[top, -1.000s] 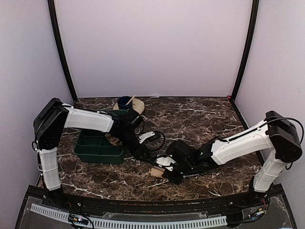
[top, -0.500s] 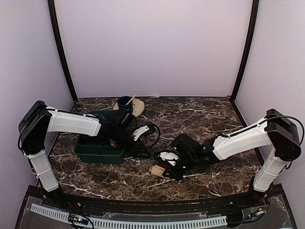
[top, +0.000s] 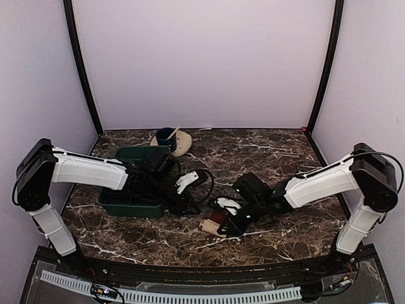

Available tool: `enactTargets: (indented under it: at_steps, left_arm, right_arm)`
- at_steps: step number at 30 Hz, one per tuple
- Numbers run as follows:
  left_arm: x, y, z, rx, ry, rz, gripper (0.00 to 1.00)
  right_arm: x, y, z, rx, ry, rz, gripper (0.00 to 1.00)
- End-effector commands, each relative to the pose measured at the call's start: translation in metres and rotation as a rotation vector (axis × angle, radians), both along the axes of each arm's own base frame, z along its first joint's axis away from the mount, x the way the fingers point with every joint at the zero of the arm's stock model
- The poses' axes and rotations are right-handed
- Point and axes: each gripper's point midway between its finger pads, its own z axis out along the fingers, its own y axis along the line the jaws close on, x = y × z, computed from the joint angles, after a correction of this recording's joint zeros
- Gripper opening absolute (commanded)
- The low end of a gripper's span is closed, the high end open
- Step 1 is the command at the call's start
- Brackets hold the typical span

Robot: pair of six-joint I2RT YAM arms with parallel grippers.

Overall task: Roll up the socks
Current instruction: Roll the sock at the center of the board.

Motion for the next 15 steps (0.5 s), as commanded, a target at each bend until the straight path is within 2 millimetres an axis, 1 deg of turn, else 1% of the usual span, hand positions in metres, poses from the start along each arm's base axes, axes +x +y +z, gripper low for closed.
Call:
enactTargets:
  at_steps: [1, 7, 10, 15]
  left_arm:
    - [-0.011, -0.005, 0.017, -0.026, -0.098, -0.054, 0.40]
    - [-0.029, -0.009, 0.010, 0.020, -0.160, -0.123, 0.40]
    - [-0.035, -0.010, 0.007, 0.042, -0.192, -0.145, 0.40]
    - [-0.038, -0.012, 0.001, 0.075, -0.239, -0.176, 0.41]
  right_arm:
    - [-0.014, -0.013, -0.019, -0.035, 0.118, 0.003, 0.00]
    - [-0.014, -0.014, -0.018, 0.004, 0.187, -0.006, 0.00]
    - [-0.013, -0.016, -0.017, 0.020, 0.213, -0.009, 0.00]
    - [-0.017, -0.017, -0.018, 0.029, 0.261, 0.001, 0.00]
